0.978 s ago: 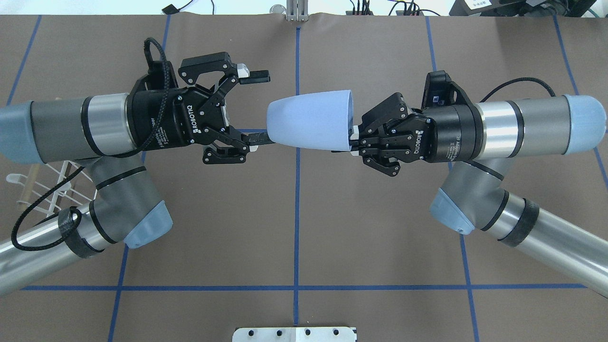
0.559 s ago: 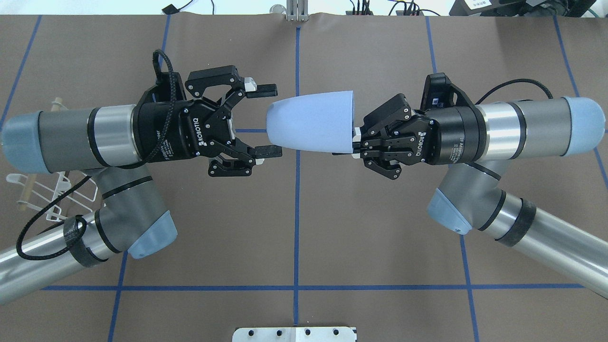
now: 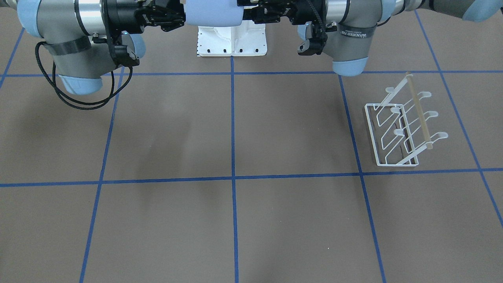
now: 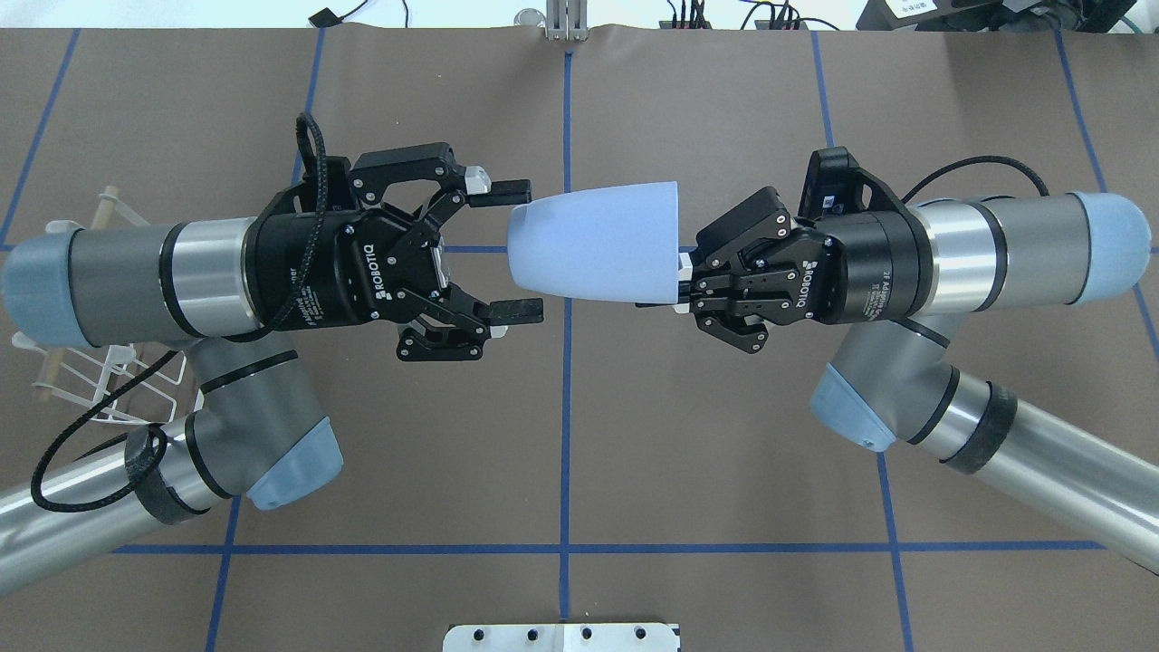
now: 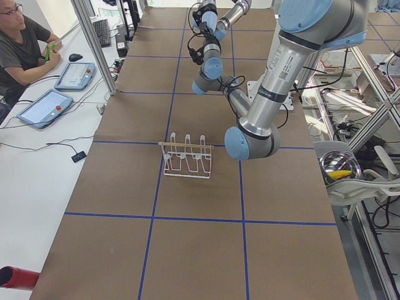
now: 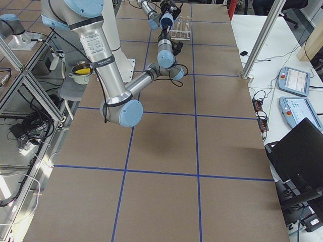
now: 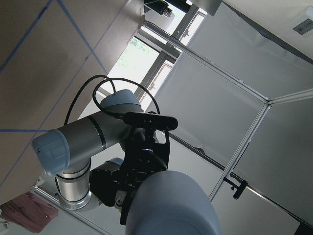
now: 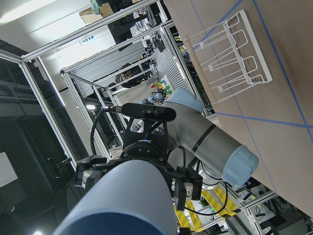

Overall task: Hang cup on cup holder
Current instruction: 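Bring the open left gripper to the cup's mouth end held by the right gripper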

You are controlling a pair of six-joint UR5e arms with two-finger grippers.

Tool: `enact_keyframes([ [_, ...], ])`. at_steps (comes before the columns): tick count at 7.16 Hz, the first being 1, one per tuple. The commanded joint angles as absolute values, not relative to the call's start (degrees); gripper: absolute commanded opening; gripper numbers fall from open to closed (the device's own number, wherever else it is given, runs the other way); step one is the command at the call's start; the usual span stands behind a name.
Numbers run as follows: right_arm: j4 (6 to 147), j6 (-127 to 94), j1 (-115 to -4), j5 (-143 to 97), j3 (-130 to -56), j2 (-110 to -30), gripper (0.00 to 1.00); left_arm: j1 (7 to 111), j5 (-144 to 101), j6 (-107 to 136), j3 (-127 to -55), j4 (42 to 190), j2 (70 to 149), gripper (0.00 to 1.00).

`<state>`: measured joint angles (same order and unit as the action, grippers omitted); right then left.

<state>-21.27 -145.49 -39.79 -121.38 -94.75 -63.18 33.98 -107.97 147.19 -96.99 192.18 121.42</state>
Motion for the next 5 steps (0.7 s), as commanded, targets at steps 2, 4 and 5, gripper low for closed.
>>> enact_keyframes([
  [2, -22.4, -145.6, -38.8, -121.4, -94.7, -63.0, 0.00, 33.3, -108.0, 147.2, -97.1, 192.5, 121.6, 0.94],
  [4, -22.5, -145.6, -38.4, -121.4, -94.7, -63.0, 0.00, 33.3, -107.9, 147.2, -97.1, 192.6, 122.0, 0.93],
  [5, -22.5, -145.6, -38.1, -121.4, -94.7, -63.1, 0.00, 33.1, -107.9, 147.2, -97.2, 193.1, 122.0, 0.90],
])
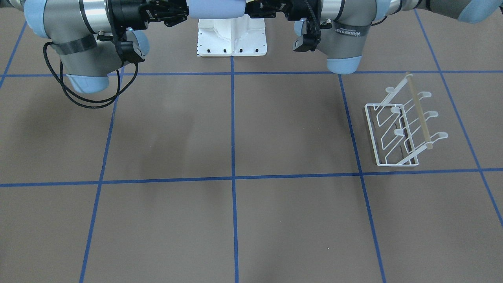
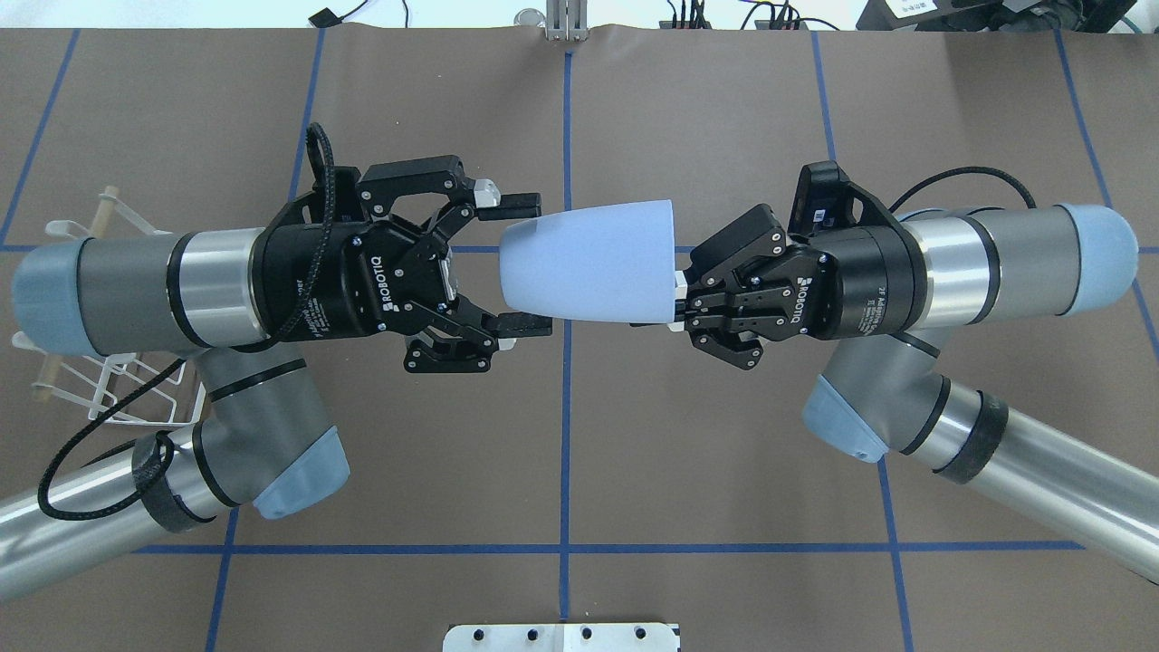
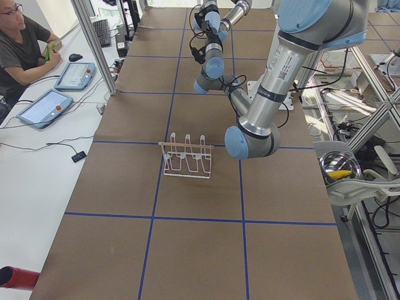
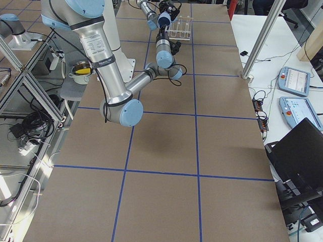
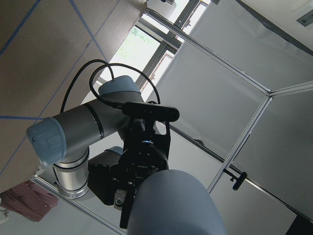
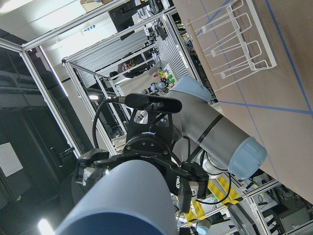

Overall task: Hang cup on cup holder
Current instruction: 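Close the left gripper on the cup and open the right gripper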

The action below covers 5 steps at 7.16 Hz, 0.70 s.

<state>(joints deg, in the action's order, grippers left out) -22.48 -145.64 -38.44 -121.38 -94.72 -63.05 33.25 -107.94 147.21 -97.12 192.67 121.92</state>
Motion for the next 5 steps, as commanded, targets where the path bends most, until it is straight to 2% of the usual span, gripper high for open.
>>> enact_keyframes([
  [1, -22.5, -145.6, -38.1, -121.4, -94.7, -63.0, 0.00, 33.1, -107.9, 147.3, -97.2, 193.2, 122.0, 0.79],
  [2, -22.5, -145.6, -38.2, -121.4, -94.7, -63.0, 0.00, 32.6, -108.0, 147.3, -97.2, 193.3, 121.9, 0.17],
  [3, -22.5, -145.5, -38.2, -121.4, -94.7, -62.9, 0.36, 32.4, -108.0, 147.2, -97.1, 193.4, 121.7, 0.00],
  [4, -22.5, -145.4, -38.3, -121.4, -94.7, -63.1, 0.99, 32.4, -108.0, 147.2, -97.0, 193.4, 121.6, 0.00],
  [5, -22.5, -144.9, -38.5, -121.4, -94.7, -63.1, 1.00, 32.4, -108.0, 147.2, -97.3, 193.4, 121.6, 0.00],
])
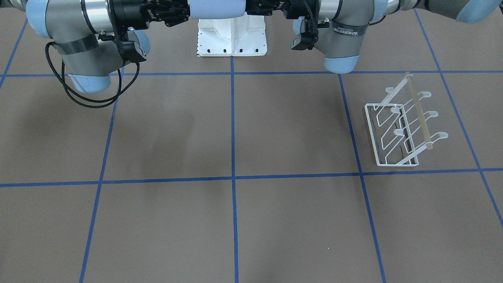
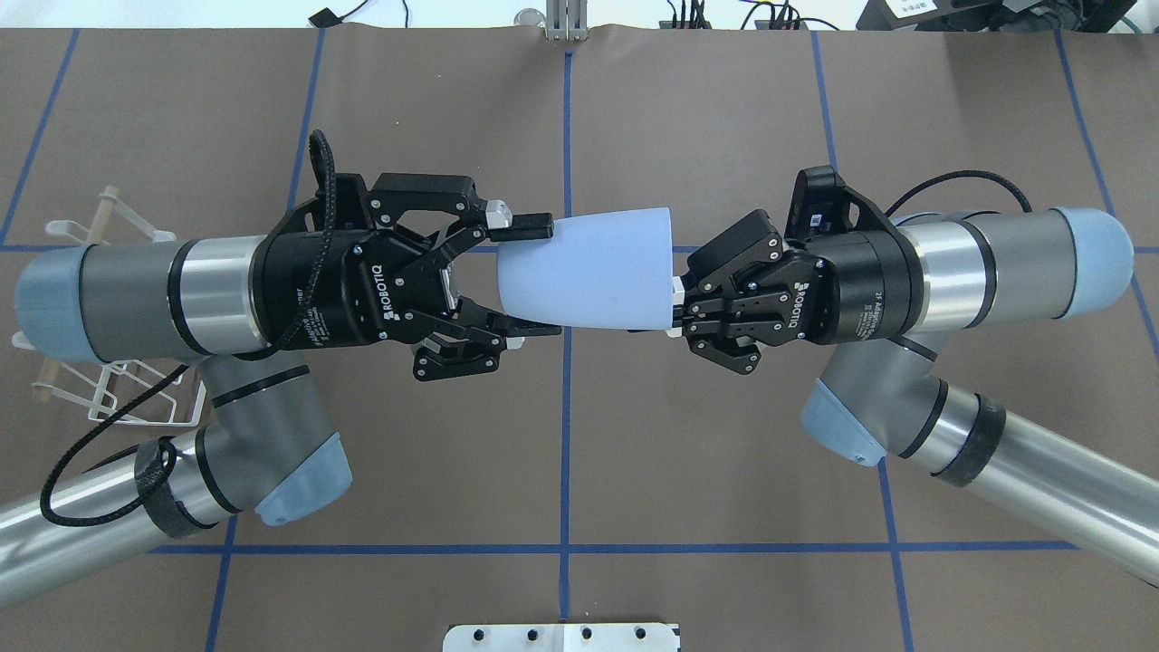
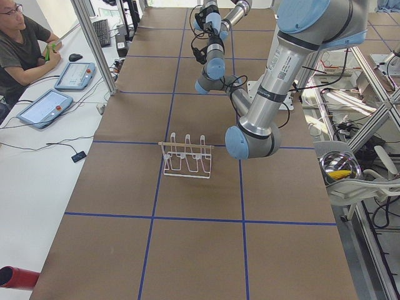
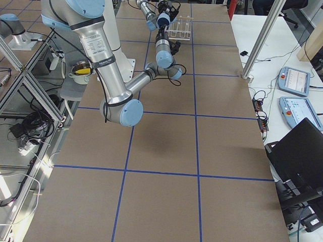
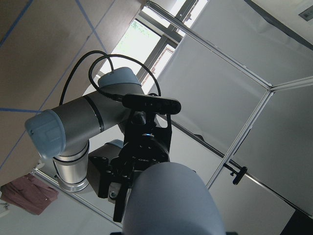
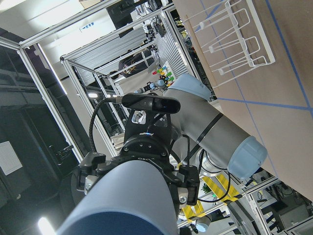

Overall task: Hang cup on cup holder
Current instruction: 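Close the left gripper on the cup and open the right gripper, then carry the cup with the left gripper toward the wire rack while the right arm withdraws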

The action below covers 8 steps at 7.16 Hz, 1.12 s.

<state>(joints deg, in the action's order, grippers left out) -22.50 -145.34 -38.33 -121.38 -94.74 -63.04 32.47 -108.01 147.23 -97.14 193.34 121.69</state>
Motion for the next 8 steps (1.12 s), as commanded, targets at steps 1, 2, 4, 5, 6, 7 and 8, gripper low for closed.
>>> enact_keyframes([
  [1, -22.5, -144.5, -39.5, -121.4, -94.7, -63.2, 1.00, 32.5, -108.0, 147.2, -98.3, 193.1, 121.3, 0.00],
  [2, -22.5, -142.3, -40.3, -121.5, -94.8, -63.5, 1.00, 32.5, -107.8, 147.0, -98.8, 192.7, 121.0, 0.00],
  [4, -22.4, -139.0, -43.3, -122.2, -94.8, -65.6, 1.00, 35.8, -107.8, 145.6, -98.6, 192.3, 119.9, 0.00],
  [5, -22.0, -133.3, -45.3, -124.4, -94.7, -66.9, 1.00, 39.6, -108.0, 144.1, -98.3, 190.9, 118.1, 0.00],
  [6, -21.5, -126.2, -47.5, -126.6, -94.3, -69.9, 1.00, 40.7, -108.1, 136.9, -98.0, 189.9, 115.5, 0.00],
  [7, -19.9, -118.9, -50.8, -127.8, -93.7, -72.5, 1.00, 41.9, -108.2, 128.8, -98.3, 186.3, 113.7, 0.00],
  [8, -16.8, -112.1, -53.5, -130.6, -93.7, -75.1, 1.00, 44.6, -109.1, 123.3, -98.3, 181.6, 112.3, 0.00],
])
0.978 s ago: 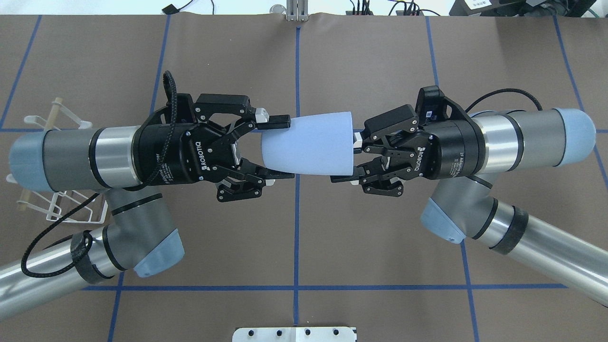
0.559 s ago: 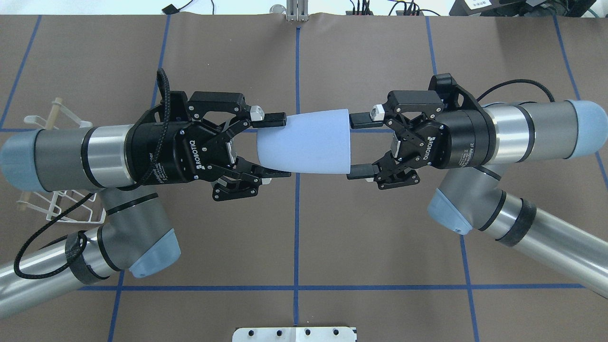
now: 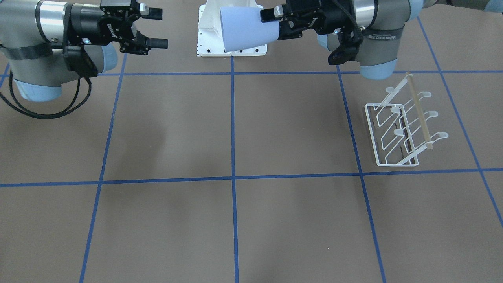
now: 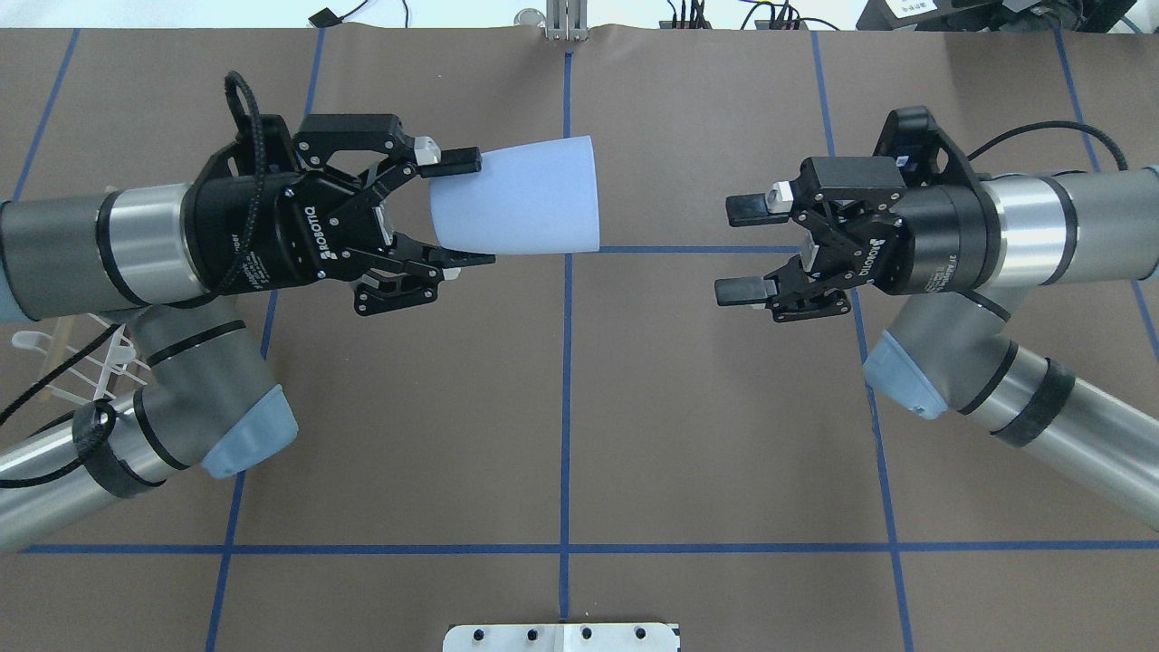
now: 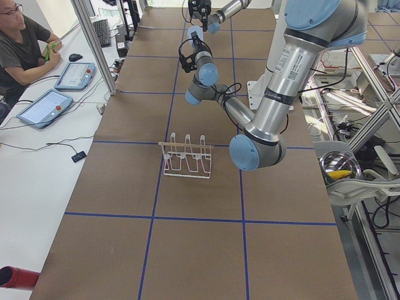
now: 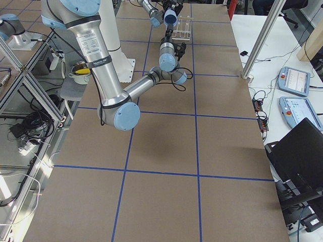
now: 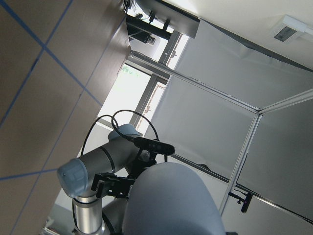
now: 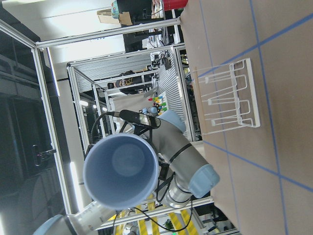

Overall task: Hang cup on cup holder
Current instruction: 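Carry the cup with the left gripper toward the wire rack while the right arm withdraws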

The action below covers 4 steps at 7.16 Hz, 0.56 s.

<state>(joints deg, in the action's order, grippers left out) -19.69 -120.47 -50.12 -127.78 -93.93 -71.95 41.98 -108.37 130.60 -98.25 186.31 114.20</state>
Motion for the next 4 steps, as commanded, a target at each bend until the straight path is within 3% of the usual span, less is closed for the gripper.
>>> enact_keyframes([
  [1, -14.4, -107.3, -55.8, -131.5, -93.7, -77.1, 1.00, 48.1, -113.9, 118.1, -97.9, 178.5, 110.8, 0.00],
  [4, -5.6, -88.2, -59.4, -131.1, -93.7, -85.5, 1.00, 60.8, -126.5, 92.6, -97.8, 151.0, 110.4, 0.00],
])
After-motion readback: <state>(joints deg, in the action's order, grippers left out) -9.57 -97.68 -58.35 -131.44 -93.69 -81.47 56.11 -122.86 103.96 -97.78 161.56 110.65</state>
